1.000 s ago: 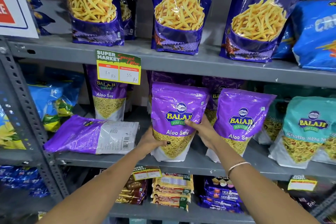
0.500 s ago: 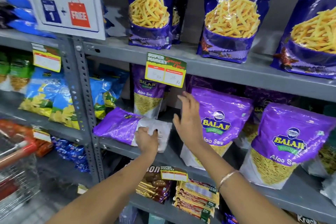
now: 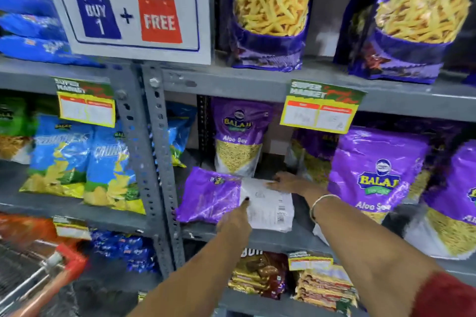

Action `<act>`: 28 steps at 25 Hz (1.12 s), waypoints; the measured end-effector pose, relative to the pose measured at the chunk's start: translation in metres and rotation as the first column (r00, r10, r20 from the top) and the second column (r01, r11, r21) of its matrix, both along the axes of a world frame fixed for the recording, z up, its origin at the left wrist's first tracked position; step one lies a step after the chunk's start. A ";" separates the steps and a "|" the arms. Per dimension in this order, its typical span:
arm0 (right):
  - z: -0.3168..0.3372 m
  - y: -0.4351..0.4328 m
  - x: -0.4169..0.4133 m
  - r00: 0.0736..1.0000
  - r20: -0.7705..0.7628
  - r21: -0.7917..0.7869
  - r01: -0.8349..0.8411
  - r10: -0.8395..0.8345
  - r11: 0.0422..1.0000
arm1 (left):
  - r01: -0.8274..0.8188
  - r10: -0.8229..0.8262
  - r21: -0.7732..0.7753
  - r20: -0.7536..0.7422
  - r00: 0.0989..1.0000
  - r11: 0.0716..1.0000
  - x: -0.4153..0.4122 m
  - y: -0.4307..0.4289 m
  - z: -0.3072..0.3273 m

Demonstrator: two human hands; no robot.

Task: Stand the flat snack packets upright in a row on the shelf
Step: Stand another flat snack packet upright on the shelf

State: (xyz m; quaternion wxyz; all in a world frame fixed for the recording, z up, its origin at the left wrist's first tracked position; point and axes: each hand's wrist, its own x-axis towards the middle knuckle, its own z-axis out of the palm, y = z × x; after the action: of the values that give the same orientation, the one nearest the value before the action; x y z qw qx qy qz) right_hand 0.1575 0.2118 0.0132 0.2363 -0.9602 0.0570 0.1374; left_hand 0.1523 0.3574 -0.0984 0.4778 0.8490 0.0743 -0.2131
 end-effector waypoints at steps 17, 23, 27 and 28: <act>-0.018 -0.003 -0.006 0.997 0.019 0.340 0.058 -0.068 0.939 | -0.542 0.563 -0.632 -0.195 0.803 0.554 -0.019 -0.002 0.029; -0.058 0.017 -0.033 0.878 0.228 0.747 0.120 -0.421 0.654 | 0.016 0.080 -0.179 0.515 0.853 0.984 0.003 0.026 0.067; -0.084 0.040 -0.030 0.794 0.234 0.784 0.187 -0.561 0.592 | 0.125 -0.092 -0.029 0.517 0.851 0.992 0.029 0.045 0.068; -0.081 0.042 -0.030 0.783 0.233 0.751 0.231 -0.577 0.618 | 0.135 -0.094 -0.048 0.497 0.863 0.990 0.033 0.048 0.066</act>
State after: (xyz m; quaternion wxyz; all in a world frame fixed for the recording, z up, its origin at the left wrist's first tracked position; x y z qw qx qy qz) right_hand 0.1272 0.2536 -0.0683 0.6059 -0.7654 0.1668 -0.1384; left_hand 0.1855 0.4058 -0.0327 0.5017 0.8578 -0.1095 -0.0201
